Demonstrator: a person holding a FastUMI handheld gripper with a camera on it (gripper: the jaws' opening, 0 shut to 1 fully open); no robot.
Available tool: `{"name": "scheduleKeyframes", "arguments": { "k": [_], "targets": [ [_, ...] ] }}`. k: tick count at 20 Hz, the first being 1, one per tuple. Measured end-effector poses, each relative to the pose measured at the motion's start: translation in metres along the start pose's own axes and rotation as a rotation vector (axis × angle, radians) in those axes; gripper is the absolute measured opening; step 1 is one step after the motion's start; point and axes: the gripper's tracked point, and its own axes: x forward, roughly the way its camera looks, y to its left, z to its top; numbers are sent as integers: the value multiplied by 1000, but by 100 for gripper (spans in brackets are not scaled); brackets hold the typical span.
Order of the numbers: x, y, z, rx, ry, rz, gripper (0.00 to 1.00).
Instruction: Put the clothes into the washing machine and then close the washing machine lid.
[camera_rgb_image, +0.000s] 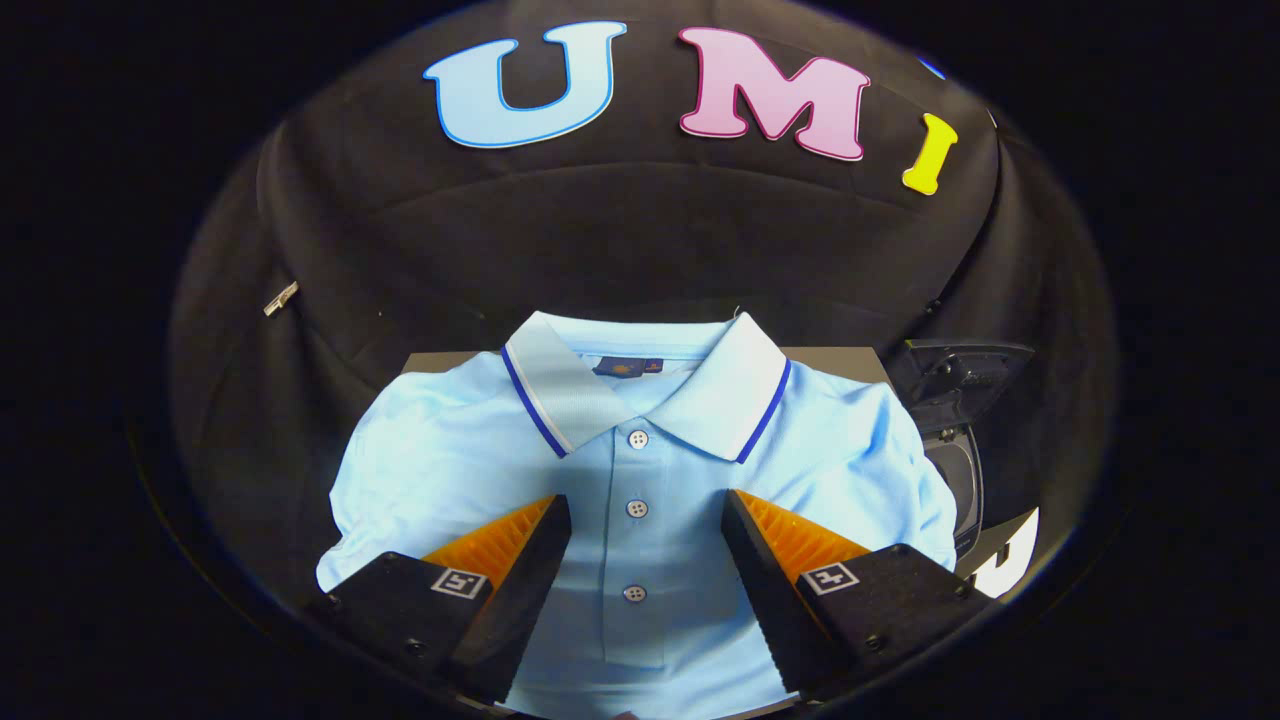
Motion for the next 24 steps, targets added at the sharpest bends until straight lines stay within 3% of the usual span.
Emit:
{"name": "scheduleKeyframes", "arguments": {
  "k": [8,10,23,24],
  "targets": [
    [4,-4,-3,2,150,-16,93],
    [4,-4,-3,14,165,-18,78],
    [2,-7,0,19,173,-14,78],
    [7,-7,-1,24,170,-8,26]
  ]
}}
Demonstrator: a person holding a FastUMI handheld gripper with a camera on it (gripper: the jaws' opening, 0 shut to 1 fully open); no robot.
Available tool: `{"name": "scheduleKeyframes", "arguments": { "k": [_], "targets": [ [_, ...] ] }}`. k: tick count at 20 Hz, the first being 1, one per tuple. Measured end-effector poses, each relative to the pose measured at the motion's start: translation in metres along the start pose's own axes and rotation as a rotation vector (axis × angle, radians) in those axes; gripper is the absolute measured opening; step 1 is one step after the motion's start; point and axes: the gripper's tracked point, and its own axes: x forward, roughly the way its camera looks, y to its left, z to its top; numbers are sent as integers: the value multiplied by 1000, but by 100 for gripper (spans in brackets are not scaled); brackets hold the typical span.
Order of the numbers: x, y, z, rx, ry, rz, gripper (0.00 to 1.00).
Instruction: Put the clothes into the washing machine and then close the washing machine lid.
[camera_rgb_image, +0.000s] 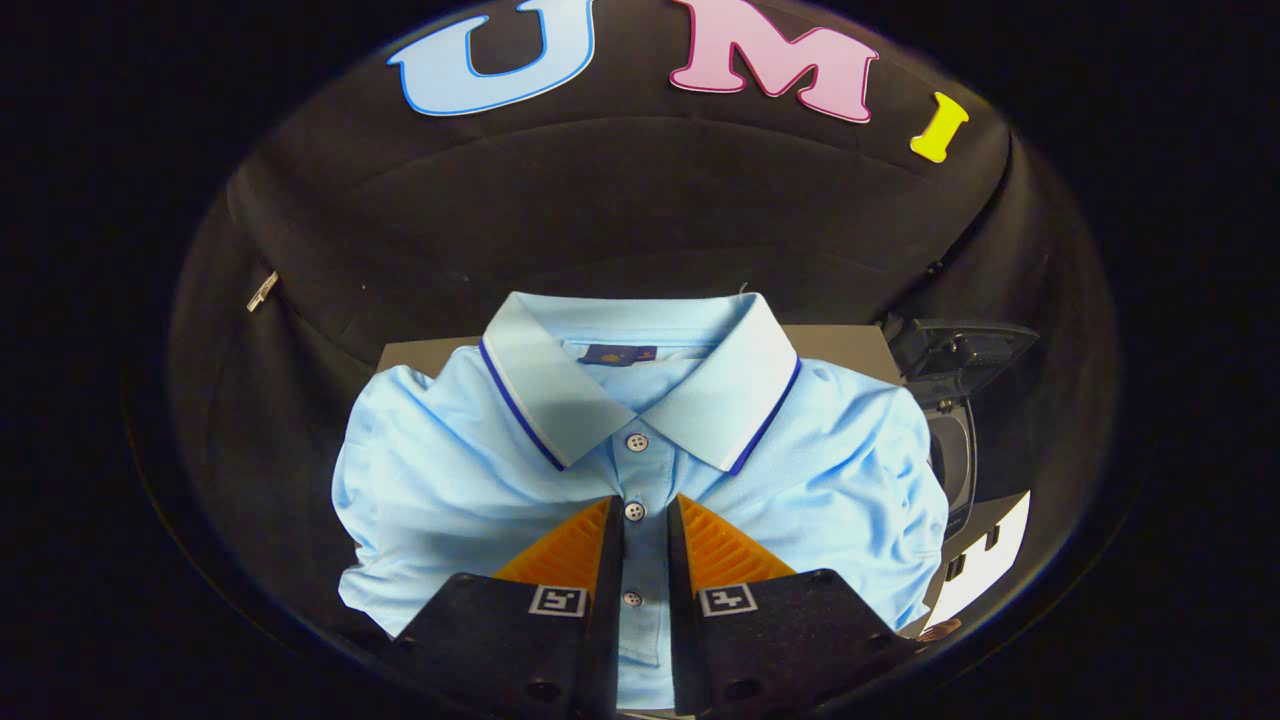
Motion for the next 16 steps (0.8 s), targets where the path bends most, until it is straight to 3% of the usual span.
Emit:
{"name": "scheduleKeyframes", "arguments": {
  "k": [8,10,16],
  "targets": [
    [-2,-2,2,36,-20,16,26],
    [2,-3,1,37,-32,30,5],
    [5,-4,4,30,-85,8,6]
  ]
}}
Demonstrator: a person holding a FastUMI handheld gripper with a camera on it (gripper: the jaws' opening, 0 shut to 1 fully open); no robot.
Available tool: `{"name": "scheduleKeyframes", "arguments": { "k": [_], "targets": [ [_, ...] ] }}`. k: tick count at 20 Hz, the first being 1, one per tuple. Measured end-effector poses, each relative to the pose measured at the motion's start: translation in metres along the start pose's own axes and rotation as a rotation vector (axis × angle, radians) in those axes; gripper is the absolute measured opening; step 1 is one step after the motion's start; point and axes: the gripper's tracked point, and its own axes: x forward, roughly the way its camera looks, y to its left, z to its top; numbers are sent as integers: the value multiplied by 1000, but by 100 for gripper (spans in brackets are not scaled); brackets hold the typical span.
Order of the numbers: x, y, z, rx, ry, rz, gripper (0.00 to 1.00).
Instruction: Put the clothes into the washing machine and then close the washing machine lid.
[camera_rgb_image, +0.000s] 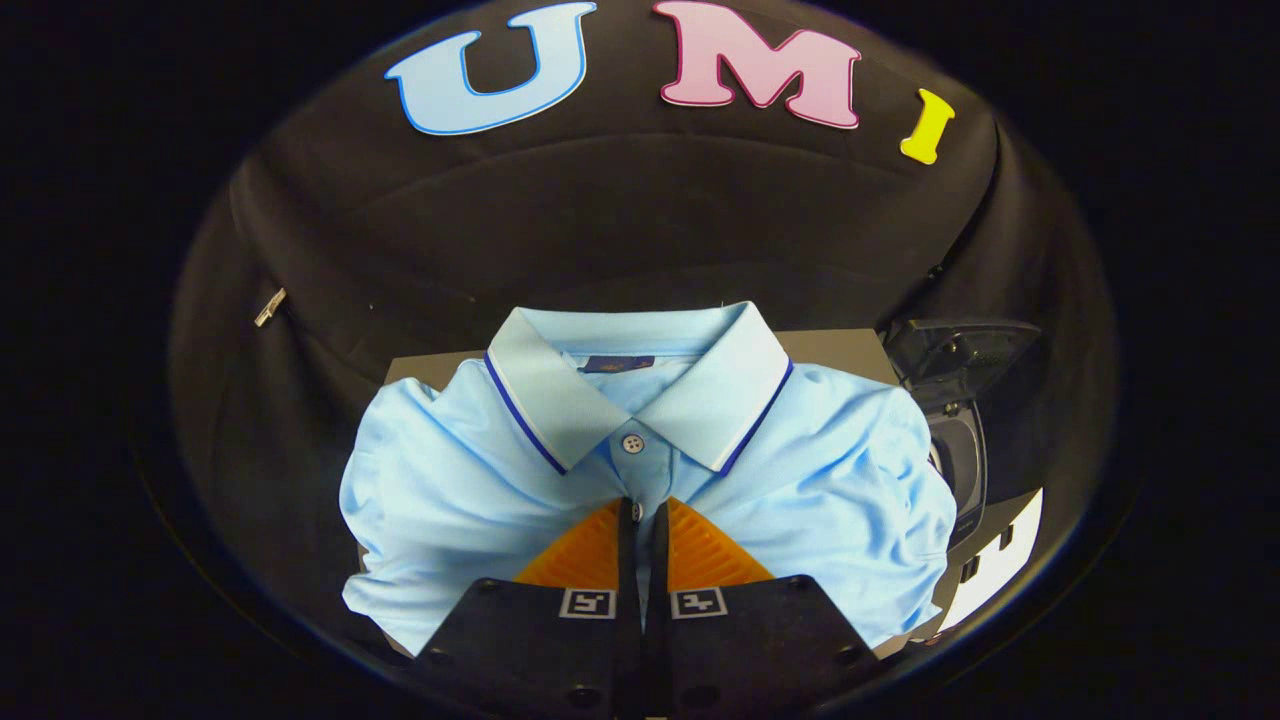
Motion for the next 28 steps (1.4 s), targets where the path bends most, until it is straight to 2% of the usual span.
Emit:
{"name": "scheduleKeyframes", "arguments": {
  "k": [5,9,20,28],
  "targets": [
    [-5,3,6,-7,-150,18,6],
    [-29,4,19,6,-271,27,5],
    [-122,-5,52,-95,-529,-64,5],
    [-165,-43,76,-137,-597,-34,5]
  ]
}}
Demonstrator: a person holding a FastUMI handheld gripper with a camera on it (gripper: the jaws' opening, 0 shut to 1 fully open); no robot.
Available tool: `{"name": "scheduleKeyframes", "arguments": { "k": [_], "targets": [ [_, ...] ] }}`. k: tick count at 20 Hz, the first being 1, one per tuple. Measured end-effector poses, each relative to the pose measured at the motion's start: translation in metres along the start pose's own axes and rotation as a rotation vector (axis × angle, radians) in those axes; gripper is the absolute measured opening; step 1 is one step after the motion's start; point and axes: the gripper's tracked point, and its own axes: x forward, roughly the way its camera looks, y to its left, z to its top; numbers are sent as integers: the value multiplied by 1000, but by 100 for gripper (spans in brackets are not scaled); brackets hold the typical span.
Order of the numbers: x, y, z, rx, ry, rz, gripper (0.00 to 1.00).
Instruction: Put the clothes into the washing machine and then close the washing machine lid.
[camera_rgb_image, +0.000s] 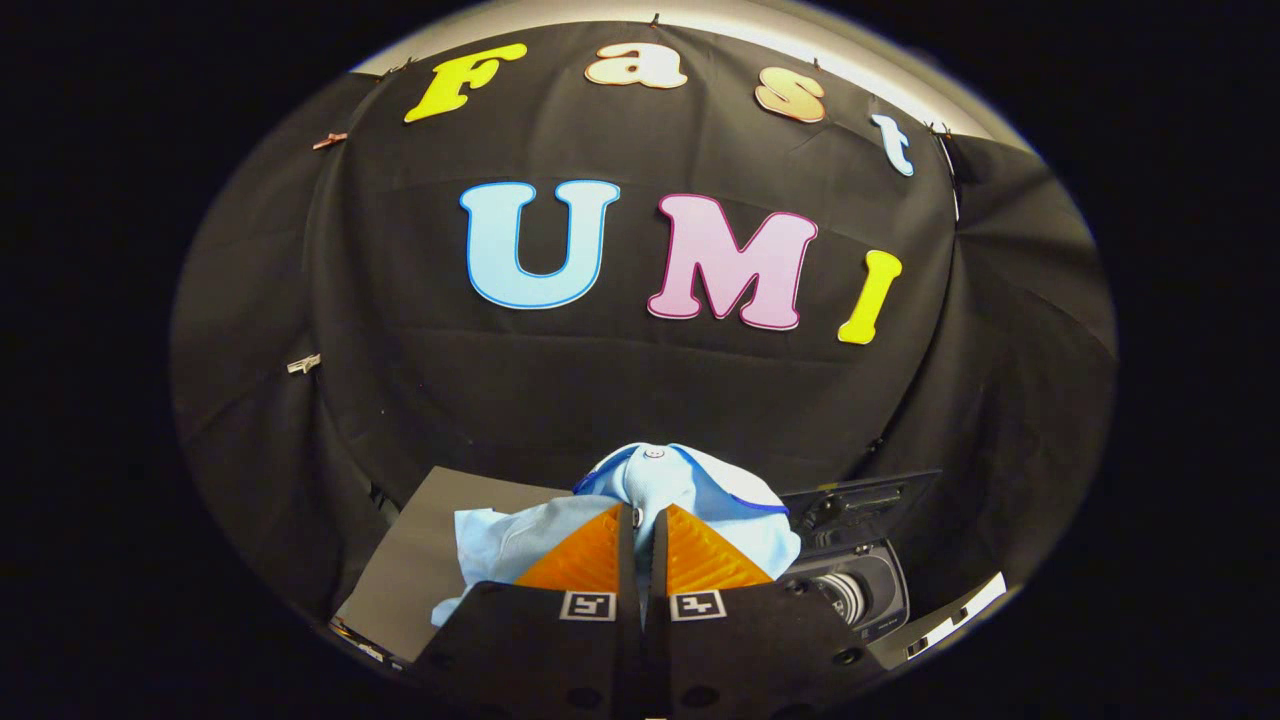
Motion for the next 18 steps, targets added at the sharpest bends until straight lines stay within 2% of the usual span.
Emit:
{"name": "scheduleKeyframes", "arguments": {
  "k": [8,13,18],
  "targets": [
    [-9,-66,28,17,-43,59,5],
    [-8,-118,41,-13,-61,55,5],
    [6,-175,43,-27,-60,6,5]
  ]
}}
